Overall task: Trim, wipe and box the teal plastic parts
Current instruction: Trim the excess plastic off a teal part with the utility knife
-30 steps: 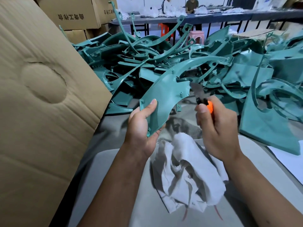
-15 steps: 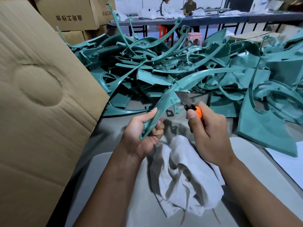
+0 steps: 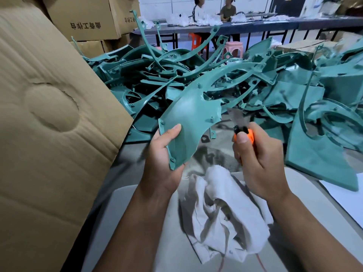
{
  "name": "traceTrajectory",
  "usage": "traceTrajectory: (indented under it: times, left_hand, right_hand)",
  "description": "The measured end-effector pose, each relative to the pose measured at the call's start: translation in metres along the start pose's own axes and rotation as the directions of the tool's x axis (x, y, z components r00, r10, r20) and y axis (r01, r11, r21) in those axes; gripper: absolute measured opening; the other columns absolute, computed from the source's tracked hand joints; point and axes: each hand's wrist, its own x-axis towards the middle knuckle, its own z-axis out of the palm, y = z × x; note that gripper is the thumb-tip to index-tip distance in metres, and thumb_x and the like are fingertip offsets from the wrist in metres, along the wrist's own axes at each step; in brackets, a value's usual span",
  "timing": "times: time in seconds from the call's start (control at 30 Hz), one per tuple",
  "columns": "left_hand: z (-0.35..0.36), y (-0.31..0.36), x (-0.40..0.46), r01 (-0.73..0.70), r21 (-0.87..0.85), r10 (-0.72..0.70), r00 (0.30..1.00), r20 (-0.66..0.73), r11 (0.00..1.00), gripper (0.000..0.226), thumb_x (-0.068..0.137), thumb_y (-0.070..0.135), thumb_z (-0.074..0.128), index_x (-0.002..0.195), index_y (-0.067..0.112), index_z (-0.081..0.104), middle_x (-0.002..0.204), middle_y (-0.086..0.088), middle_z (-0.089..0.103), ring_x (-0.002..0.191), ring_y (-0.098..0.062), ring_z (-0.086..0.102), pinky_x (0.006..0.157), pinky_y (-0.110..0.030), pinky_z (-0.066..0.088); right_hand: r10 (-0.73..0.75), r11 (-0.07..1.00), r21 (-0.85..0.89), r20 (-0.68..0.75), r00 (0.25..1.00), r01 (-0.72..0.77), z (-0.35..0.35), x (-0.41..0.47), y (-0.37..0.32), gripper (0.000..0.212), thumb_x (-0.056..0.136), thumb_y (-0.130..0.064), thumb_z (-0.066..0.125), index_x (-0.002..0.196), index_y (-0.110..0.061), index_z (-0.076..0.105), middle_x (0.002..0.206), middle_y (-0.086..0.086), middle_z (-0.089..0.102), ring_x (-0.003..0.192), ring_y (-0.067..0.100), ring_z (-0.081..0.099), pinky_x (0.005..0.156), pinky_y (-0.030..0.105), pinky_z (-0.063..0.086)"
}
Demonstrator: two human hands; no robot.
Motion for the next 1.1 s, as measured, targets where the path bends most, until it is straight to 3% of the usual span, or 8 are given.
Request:
traceTrajectory:
  times: [0.1,0.17,0.23,0.5,0.67,0.9,1.1]
  left_hand:
    - [0.002,0.000,-0.003,-0.098,0.061,0.095,0.994,0.046,0.993,0.045,0.092,0.013,0.063,0.138,0.014,0.059,0.133,-0.013,0.068,0.121,-0.031,0.066,0.090,-0.038,0.058]
    - [0.006,0.001,-0.004,-0.134,0.052,0.133,0.991,0.021,0.990,0.052,0.088,0.011,0.066,0.139,0.012,0.058,0.133,-0.014,0.067,0.122,-0.034,0.065,0.099,-0.046,0.056]
    - [0.008,0.003,-0.003,-0.161,0.040,0.161,0.987,-0.008,0.986,0.050,0.088,0.007,0.065,0.137,0.009,0.059,0.131,-0.016,0.068,0.120,-0.035,0.066,0.099,-0.048,0.056]
    - [0.011,0.004,-0.003,-0.204,0.066,0.207,0.977,-0.056,0.977,0.037,0.094,-0.001,0.061,0.130,0.005,0.064,0.123,-0.017,0.072,0.111,-0.035,0.071,0.088,-0.046,0.061]
    - [0.010,0.007,0.001,-0.269,0.044,0.272,0.955,-0.117,0.962,0.037,0.095,-0.002,0.062,0.131,0.005,0.063,0.126,-0.016,0.071,0.116,-0.035,0.068,0.099,-0.056,0.055]
    - [0.012,0.007,0.001,-0.306,0.053,0.310,0.930,-0.199,0.951,0.036,0.092,-0.005,0.066,0.127,0.004,0.064,0.120,-0.013,0.074,0.110,-0.033,0.072,0.095,-0.057,0.057]
    - [0.016,0.003,0.001,-0.290,0.033,0.290,0.931,-0.223,0.956,0.033,0.092,-0.005,0.066,0.124,0.005,0.065,0.120,-0.012,0.074,0.109,-0.030,0.072,0.094,-0.053,0.058]
  right_hand:
    - [-0.071,0.996,-0.048,0.028,0.997,0.073,0.001,0.000,-0.003,0.032,0.108,-0.031,0.046,0.079,-0.015,0.048,0.059,0.002,0.047,0.052,0.014,0.046,0.050,0.028,0.035]
    - [-0.101,0.992,-0.078,0.037,0.994,0.103,0.002,0.000,-0.003,0.025,0.106,-0.029,0.049,0.082,-0.023,0.045,0.059,-0.007,0.044,0.053,0.007,0.042,0.054,0.016,0.028]
    - [-0.095,0.988,-0.119,0.063,0.993,0.102,0.003,0.001,0.000,0.029,0.106,-0.030,0.050,0.080,-0.023,0.042,0.059,-0.014,0.038,0.052,0.004,0.040,0.054,0.013,0.025]
    - [-0.087,0.989,-0.101,0.185,0.979,0.107,0.000,0.001,0.004,0.047,0.105,-0.041,0.054,0.069,-0.011,0.047,0.053,-0.008,0.039,0.047,0.014,0.041,0.049,0.021,0.028]
    - [-0.110,0.991,-0.044,0.248,0.962,0.125,-0.001,0.000,0.002,0.044,0.103,-0.041,0.057,0.068,-0.016,0.048,0.053,-0.011,0.039,0.046,0.013,0.040,0.045,0.026,0.029]
    - [-0.112,0.990,-0.059,0.239,0.964,0.130,0.006,-0.002,-0.003,0.042,0.104,-0.041,0.054,0.072,-0.015,0.052,0.054,-0.014,0.045,0.048,0.013,0.046,0.044,0.039,0.037]
    - [-0.056,0.984,-0.147,0.259,0.964,0.097,0.010,-0.005,-0.004,0.049,0.103,-0.049,0.050,0.072,-0.012,0.051,0.051,-0.003,0.046,0.047,0.022,0.045,0.045,0.043,0.036]
